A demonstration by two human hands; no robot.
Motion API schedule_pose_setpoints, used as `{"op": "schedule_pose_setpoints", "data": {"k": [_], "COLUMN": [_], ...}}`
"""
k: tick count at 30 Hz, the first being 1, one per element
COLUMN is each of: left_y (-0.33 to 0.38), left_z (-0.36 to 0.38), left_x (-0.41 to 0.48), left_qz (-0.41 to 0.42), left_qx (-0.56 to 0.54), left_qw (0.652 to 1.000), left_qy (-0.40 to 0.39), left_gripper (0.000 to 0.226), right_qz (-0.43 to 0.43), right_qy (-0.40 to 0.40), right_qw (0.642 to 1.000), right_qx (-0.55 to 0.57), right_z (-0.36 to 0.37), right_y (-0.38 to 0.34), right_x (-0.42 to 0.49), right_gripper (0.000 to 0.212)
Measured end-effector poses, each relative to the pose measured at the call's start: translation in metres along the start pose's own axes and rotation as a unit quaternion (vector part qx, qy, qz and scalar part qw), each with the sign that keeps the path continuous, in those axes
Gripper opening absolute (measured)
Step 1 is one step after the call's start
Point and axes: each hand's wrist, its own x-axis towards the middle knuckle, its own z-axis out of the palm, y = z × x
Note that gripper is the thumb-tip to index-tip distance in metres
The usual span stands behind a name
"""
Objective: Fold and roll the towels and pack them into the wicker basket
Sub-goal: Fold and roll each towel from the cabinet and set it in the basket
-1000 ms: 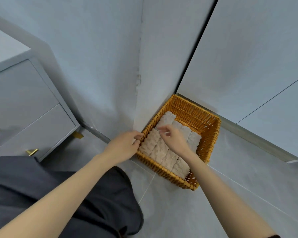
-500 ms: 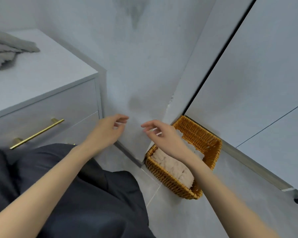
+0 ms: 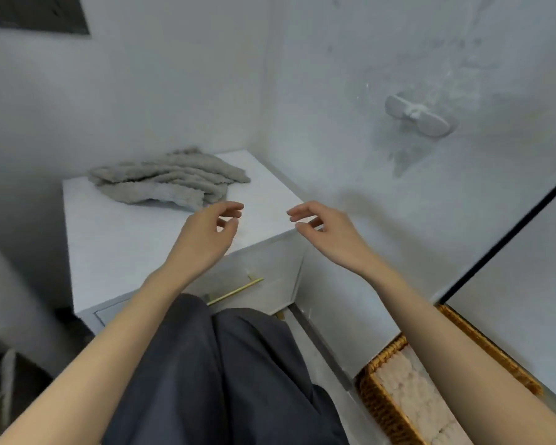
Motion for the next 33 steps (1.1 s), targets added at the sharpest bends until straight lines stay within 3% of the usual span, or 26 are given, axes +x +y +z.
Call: {"op": "schedule_pose_setpoints", "data": {"k": [4, 10, 13, 18, 20, 23, 27, 29, 33], "left_y": [-0.029, -0.076, -0.092, -0.106, -0.109, -0.11, -0.105, -0.1, -0.091], "left_z": [-0.045, -0.075, -0.079, -0.077, -0.077, -0.08, -0.091, -0.095, -0.097], "left_x": [-0.001, -0.011, -0.013, -0.017, -0.018, -0.016, -0.003, 0.004, 0.013], "left_qz": [-0.029, -0.104, -0.121, -0.123, -0.126, -0.131, -0.151, -0.151, -0.149], "left_qx": [0.092, 0.3, 0.354, 0.367, 0.349, 0.336, 0.31, 0.299, 0.296], "left_qw": [0.995, 0.948, 0.927, 0.921, 0.928, 0.932, 0.937, 0.941, 0.942], "left_qy": [0.034, -0.014, -0.037, -0.043, -0.037, -0.043, -0.054, -0.048, -0.05], "left_gripper": [0.035, 0.042, 0.043, 0.036, 0.036, 0.038, 0.047, 0.048, 0.047], "right_qz": [-0.02, -0.022, -0.025, -0.001, 0.006, -0.017, -0.044, -0.039, -0.049], "right_qy": [-0.019, -0.048, -0.076, -0.107, -0.105, -0.078, -0.042, -0.09, -0.174], "right_qw": [0.999, 0.998, 0.997, 0.994, 0.994, 0.995, 0.992, 0.987, 0.965], "right_qx": [0.017, 0.032, 0.02, -0.023, -0.038, -0.062, -0.11, -0.127, -0.19], "right_z": [0.024, 0.067, 0.092, 0.131, 0.142, 0.146, 0.128, 0.12, 0.131], "right_y": [-0.028, -0.049, -0.054, -0.06, -0.06, -0.065, -0.085, -0.092, -0.096], "right_x": [0.04, 0.088, 0.108, 0.131, 0.136, 0.143, 0.159, 0.164, 0.159], "right_gripper": [0.022, 0.024, 0.028, 0.049, 0.039, 0.007, 0.008, 0.009, 0.034]}}
